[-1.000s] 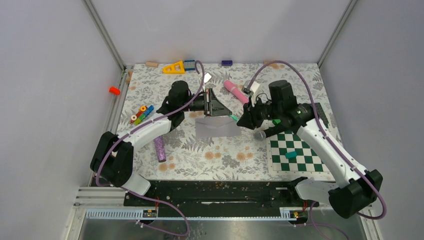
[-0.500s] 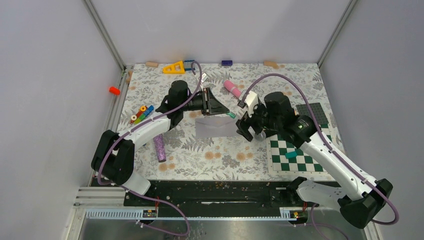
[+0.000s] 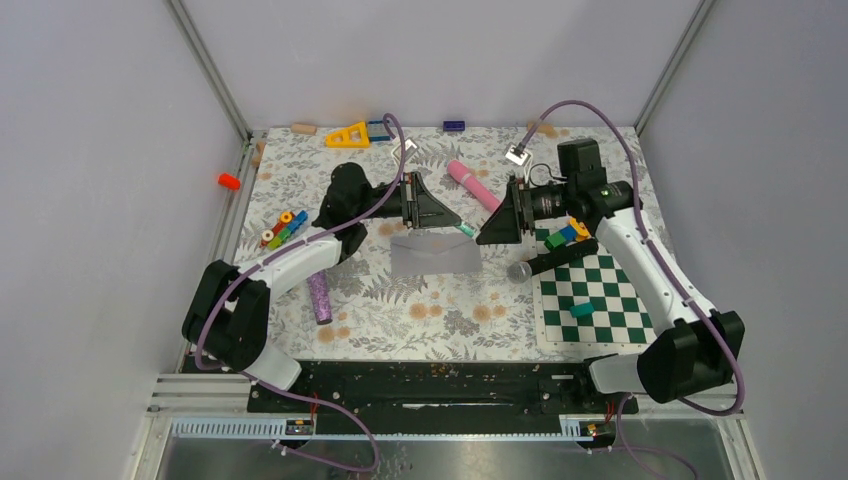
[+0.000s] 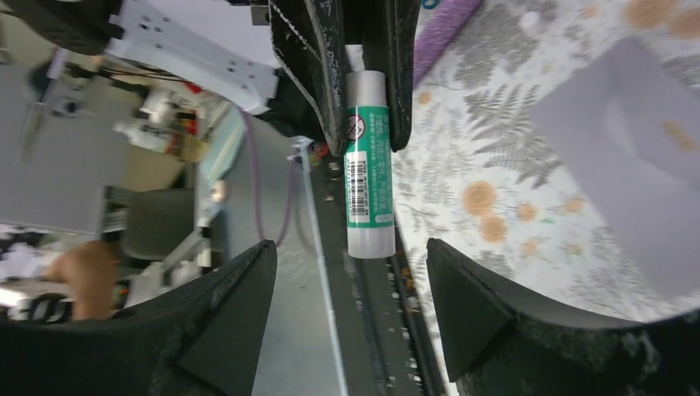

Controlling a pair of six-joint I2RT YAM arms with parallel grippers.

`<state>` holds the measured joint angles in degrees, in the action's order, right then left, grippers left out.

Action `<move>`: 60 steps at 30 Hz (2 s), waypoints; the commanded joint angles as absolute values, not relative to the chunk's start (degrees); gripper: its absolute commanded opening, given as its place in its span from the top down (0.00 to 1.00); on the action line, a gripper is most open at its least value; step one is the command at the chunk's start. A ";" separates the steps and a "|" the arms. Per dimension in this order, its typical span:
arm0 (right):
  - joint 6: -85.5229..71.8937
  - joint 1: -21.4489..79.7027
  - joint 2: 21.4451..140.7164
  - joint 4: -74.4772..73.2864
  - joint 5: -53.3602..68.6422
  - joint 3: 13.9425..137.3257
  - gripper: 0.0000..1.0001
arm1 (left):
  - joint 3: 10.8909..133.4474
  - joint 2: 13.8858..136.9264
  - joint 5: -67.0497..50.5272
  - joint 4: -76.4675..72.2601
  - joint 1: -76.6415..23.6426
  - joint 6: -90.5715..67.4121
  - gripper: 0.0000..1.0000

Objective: Place the letter into the envelope and seal it
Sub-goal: Screw the solid glue.

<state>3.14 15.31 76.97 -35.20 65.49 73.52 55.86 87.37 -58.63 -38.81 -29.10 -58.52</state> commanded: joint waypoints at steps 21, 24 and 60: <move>-20.45 15.18 75.93 -11.28 78.00 64.69 0.75 | 56.34 85.11 -60.11 -44.08 -29.66 -60.05 0.99; -13.79 15.20 75.07 -16.72 74.65 66.17 0.75 | 57.46 85.23 -57.98 -36.73 -29.62 -56.86 0.99; 15.63 34.16 68.71 -31.00 22.45 70.64 0.21 | 58.41 86.66 -50.72 -22.85 -29.71 -51.06 0.97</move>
